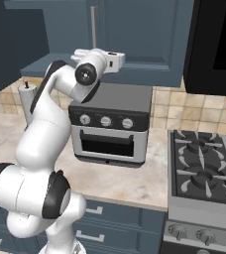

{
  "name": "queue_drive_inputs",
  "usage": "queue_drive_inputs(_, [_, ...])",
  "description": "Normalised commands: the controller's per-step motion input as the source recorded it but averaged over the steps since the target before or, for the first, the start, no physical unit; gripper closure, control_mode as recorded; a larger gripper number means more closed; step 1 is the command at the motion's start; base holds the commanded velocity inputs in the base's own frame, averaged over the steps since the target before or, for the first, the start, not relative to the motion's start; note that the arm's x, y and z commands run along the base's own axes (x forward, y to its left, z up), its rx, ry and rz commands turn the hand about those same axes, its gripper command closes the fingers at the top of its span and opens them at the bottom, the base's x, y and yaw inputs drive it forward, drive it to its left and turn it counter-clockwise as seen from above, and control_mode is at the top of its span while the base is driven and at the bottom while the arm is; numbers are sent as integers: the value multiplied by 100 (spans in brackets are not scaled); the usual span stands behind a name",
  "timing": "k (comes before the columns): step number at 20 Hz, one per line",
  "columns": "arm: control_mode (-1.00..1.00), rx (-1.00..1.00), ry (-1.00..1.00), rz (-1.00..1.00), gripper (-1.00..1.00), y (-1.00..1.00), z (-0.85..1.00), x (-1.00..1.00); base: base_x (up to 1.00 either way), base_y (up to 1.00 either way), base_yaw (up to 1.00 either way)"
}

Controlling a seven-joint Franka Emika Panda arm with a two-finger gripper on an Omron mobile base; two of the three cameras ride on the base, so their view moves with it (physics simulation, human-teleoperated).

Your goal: Open the cabinet directly in front. Then move the liquor and the cup to the dining counter with the jar on it.

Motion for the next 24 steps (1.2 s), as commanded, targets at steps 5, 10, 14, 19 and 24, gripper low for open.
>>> queue_drive_inputs(5, [-100, 0, 1, 0, 100, 0, -1, 29, 0, 0, 0])
queue_drive_inputs(10, [-100, 0, 0, 0, 100, 0, 0, 0, 0, 0, 0])
queue_drive_inputs(14, [-100, 0, 0, 0, 100, -5, 0, 0, 0, 0, 0])
queue_drive_inputs(19, [-100, 0, -1, 0, 100, -72, 16, -68, 0, 0, 0])
queue_drive_inputs(24, [-100, 2, -3, 0, 100, -99, 20, -100, 0, 0, 0])
